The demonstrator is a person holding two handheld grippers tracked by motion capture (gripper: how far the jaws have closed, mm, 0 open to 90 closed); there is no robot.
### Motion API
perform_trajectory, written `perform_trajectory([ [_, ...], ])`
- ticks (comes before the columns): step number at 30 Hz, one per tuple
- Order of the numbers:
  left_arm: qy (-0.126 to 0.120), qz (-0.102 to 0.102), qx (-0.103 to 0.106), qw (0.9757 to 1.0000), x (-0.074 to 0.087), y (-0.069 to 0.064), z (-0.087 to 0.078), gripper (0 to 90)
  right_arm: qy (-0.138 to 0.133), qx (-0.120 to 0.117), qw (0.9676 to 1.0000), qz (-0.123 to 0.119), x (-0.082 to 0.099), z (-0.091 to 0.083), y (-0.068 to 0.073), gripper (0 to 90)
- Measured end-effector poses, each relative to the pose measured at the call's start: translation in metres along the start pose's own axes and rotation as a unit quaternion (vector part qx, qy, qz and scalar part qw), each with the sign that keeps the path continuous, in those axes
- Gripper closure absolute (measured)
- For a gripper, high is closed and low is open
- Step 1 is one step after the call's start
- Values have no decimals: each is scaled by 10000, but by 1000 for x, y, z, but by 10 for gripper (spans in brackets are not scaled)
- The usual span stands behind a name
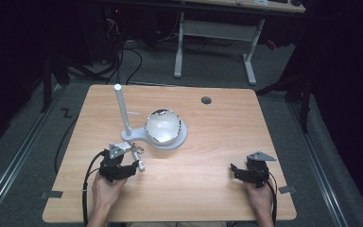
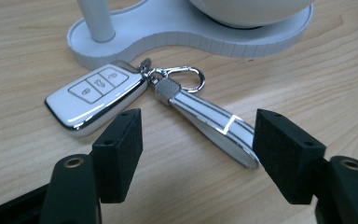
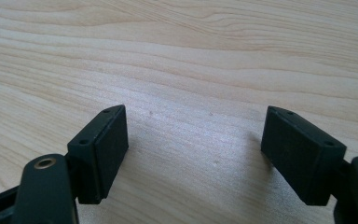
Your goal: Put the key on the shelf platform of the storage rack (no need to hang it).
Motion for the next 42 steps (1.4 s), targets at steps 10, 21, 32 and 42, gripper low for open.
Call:
perform_trajectory([
  [10, 46, 71, -272, 9996, 9, -6, 21, 296, -2, -3, 10000, 1, 0, 0, 0, 232],
  [21, -3, 295, -655, 9974, 18, 1, 45, 285, 0, -2, 10000, 4, 0, 0, 0, 232],
  [32, -157, 296, -821, 9961, 20, 5, 50, 498, 3, -1, 10000, 10, 0, 0, 0, 232],
  [42, -193, 273, -855, 9958, 16, 6, 49, 674, 3, 1, 10000, 8, 0, 0, 0, 232],
])
Point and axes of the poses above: each handheld gripper's, and its own axes: z roughly forward along the jaws, x roughly out of its underside, y roughly to its left, the point moved 9 cm from there along z, roughly forward along the jaws, and after that the axes turned 3 degrees about -y, right-handed, at the moved point
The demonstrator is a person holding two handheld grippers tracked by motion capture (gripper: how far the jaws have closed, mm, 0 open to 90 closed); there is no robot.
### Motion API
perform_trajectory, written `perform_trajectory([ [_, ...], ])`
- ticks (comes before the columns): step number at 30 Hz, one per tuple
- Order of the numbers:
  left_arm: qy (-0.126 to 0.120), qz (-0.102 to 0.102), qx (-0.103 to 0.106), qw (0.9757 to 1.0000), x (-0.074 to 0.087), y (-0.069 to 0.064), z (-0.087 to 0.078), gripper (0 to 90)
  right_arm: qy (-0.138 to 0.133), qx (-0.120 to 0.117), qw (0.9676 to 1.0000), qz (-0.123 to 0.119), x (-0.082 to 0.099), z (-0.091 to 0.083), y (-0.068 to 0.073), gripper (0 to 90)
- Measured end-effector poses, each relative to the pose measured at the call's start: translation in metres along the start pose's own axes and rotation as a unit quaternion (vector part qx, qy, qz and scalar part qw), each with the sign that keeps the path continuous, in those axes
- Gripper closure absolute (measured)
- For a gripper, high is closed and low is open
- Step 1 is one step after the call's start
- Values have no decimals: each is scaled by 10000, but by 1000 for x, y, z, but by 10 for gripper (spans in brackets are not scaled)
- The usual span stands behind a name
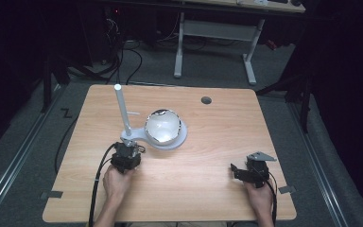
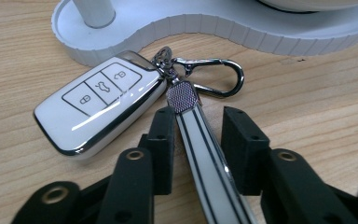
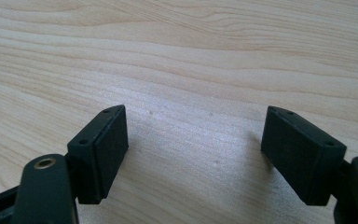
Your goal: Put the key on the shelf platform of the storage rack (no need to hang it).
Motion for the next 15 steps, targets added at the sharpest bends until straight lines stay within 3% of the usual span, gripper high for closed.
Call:
perform_trajectory([
  [3, 11, -67, -16, 10000, 0, 0, 0, 728, 1, 0, 10000, 1, 0, 0, 0, 232],
  [4, 3, 33, 32, 10000, 0, 0, 0, 735, 1, 0, 10000, 1, 0, 0, 0, 232],
  [5, -2, -26, -13, 10000, 0, 0, -1, 739, 0, -1, 10000, 0, 0, 0, 0, 232],
  [10, 6, 51, 52, 10000, 1, 0, -2, 754, 1, 0, 10000, 1, 0, 0, 0, 232],
  [12, -13, 51, 84, 10000, 0, -1, -4, 756, 1, 0, 10000, 0, 0, 0, 0, 232],
  [14, -54, 221, 227, 9995, -3, -2, -7, 757, -1, 0, 10000, 1, 0, 0, 0, 232],
  [15, -87, 150, 235, 9996, -4, -3, -9, 757, 0, 0, 10000, 1, 0, 0, 0, 232],
])
Point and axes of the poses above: each handheld gripper's, and its own axes: z roughly forward along the jaws, x roughly out of its underside, y roughly to its left, the point moved 9 cm from there along z, roughly forward along the jaws, and after that the axes turned 3 degrees about -y, right-handed, at the moved point
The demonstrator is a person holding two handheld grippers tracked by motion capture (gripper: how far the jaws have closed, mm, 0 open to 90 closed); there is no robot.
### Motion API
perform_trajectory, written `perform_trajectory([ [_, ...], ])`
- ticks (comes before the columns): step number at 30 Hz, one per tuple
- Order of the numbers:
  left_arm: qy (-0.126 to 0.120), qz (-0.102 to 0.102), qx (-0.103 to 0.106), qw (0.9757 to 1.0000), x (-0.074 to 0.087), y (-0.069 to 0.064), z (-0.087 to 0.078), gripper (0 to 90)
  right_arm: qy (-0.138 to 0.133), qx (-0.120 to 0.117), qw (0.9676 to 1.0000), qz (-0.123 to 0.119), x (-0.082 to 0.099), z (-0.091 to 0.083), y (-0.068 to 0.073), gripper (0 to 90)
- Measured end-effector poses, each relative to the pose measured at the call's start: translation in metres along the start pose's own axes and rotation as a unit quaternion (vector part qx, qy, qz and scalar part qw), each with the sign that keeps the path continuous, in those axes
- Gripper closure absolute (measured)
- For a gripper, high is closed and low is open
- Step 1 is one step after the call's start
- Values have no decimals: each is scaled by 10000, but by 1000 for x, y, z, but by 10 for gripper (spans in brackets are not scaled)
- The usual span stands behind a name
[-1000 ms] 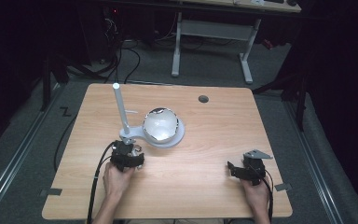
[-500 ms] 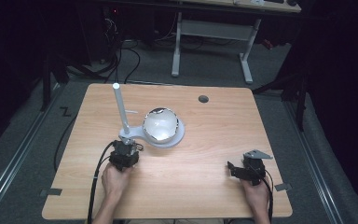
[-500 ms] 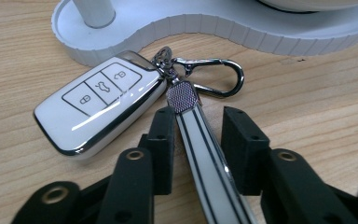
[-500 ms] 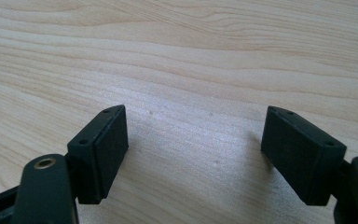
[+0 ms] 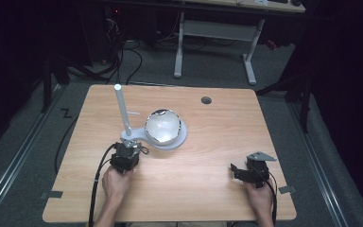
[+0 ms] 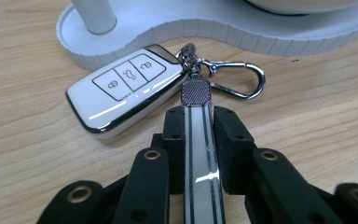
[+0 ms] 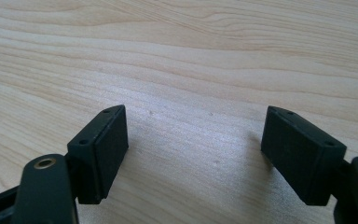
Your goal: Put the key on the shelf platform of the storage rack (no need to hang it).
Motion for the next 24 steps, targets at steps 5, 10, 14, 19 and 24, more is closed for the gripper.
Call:
perform_trajectory([
  [5, -54, -197, 197, 9996, -9, -7, -13, 759, 1, 0, 10000, 0, 0, 0, 0, 232],
  [10, -94, -386, 336, 9986, -18, -11, -29, 760, 0, 2, 10000, -2, 0, 0, 0, 232],
  [14, -119, -296, 413, 9986, -23, -13, -40, 760, 1, 2, 10000, -3, 0, 0, 0, 232],
  [19, -49, -259, 560, 9981, -32, -18, -53, 760, 0, 2, 10000, -3, 0, 0, 0, 232],
  [24, -7, -355, 798, 9962, -44, -27, -71, 761, 0, 3, 10000, -3, 0, 0, 0, 232],
])
Point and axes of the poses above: each handheld gripper's, and its own axes: z roughly forward along the jaws, x roughly out of its underside, y roughly to its left, the point moved 9 cm from there along z, roughly forward along the jaws, and after that the axes turned 3 degrees about -y, right-handed, at the moved point
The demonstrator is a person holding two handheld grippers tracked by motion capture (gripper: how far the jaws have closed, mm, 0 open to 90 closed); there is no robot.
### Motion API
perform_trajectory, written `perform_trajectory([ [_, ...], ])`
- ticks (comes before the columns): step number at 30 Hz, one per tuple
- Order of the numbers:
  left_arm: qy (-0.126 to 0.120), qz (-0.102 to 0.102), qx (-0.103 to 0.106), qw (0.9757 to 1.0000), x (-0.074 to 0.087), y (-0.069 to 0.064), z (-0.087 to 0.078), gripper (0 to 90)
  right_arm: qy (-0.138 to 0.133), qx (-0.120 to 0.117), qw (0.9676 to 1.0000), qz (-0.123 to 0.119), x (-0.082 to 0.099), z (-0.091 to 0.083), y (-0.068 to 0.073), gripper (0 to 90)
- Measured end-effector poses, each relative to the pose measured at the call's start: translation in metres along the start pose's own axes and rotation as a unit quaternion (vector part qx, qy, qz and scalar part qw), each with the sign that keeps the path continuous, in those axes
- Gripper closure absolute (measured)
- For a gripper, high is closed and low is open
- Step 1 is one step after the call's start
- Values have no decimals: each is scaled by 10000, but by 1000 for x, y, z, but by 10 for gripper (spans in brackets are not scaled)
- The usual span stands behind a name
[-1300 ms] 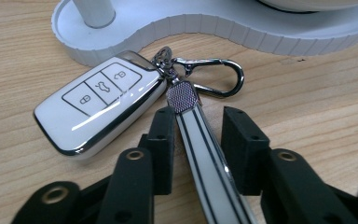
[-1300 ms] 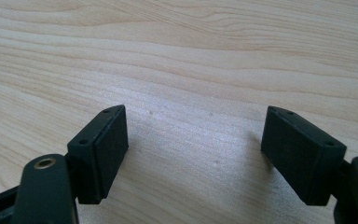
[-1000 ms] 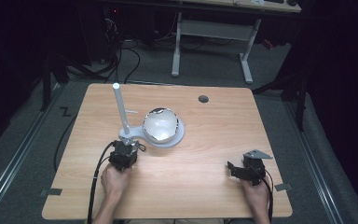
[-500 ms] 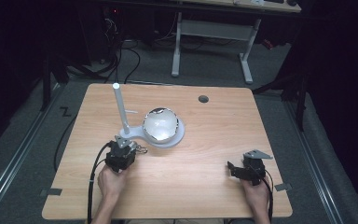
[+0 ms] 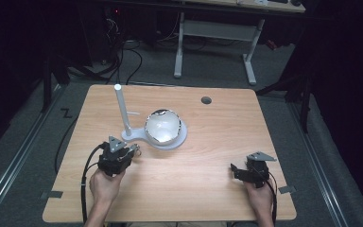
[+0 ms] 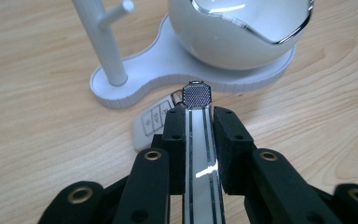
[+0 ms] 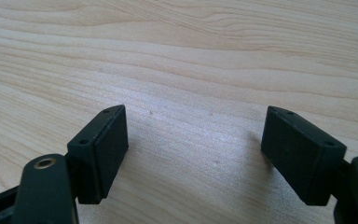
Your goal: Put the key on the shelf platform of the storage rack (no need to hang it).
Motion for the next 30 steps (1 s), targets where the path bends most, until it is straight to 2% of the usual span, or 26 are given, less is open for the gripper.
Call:
perform_trajectory([
  [6, 65, -42, 267, 9996, -13, -17, -17, 761, -1, 0, 10000, -1, 0, 0, 0, 232],
  [7, 80, -82, 265, 9996, -13, -19, -20, 761, -1, 0, 10000, -1, 0, 0, 0, 232],
  [10, 162, -35, 375, 9992, -14, -25, -24, 760, 0, -1, 10000, 0, 0, 0, 0, 232],
  [12, 220, -125, 403, 9989, -14, -29, -27, 760, 0, -1, 10000, 1, 0, 0, 0, 232],
  [14, 250, -61, 521, 9983, -15, -32, -29, 759, 0, -1, 10000, 0, 0, 0, 0, 232],
  [19, 372, -166, 580, 9975, -16, -41, -35, 760, 0, -2, 10000, 0, 0, 0, 0, 232],
  [21, 431, -89, 660, 9968, -16, -45, -37, 760, -1, -3, 10000, 2, 0, 0, 0, 232],
  [24, 502, -123, 677, 9964, -15, -51, -40, 760, -1, -2, 10000, 1, 0, 0, 0, 232],
  [27, 564, -46, 798, 9952, -16, -57, -42, 760, 0, -3, 10000, 2, 0, 0, 0, 232],
  [30, 632, -121, 814, 9946, -16, -63, -44, 759, 0, -3, 10000, 2, 0, 0, 0, 232],
])
Point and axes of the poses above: each handheld gripper's, and its own axes: z roughly forward along the jaws, x roughly out of its underside, y roughly to its left, the point moved 9 cm from there along z, roughly forward along the jaws, and after that the axes turned 3 degrees about -y, right-handed, at the moved point
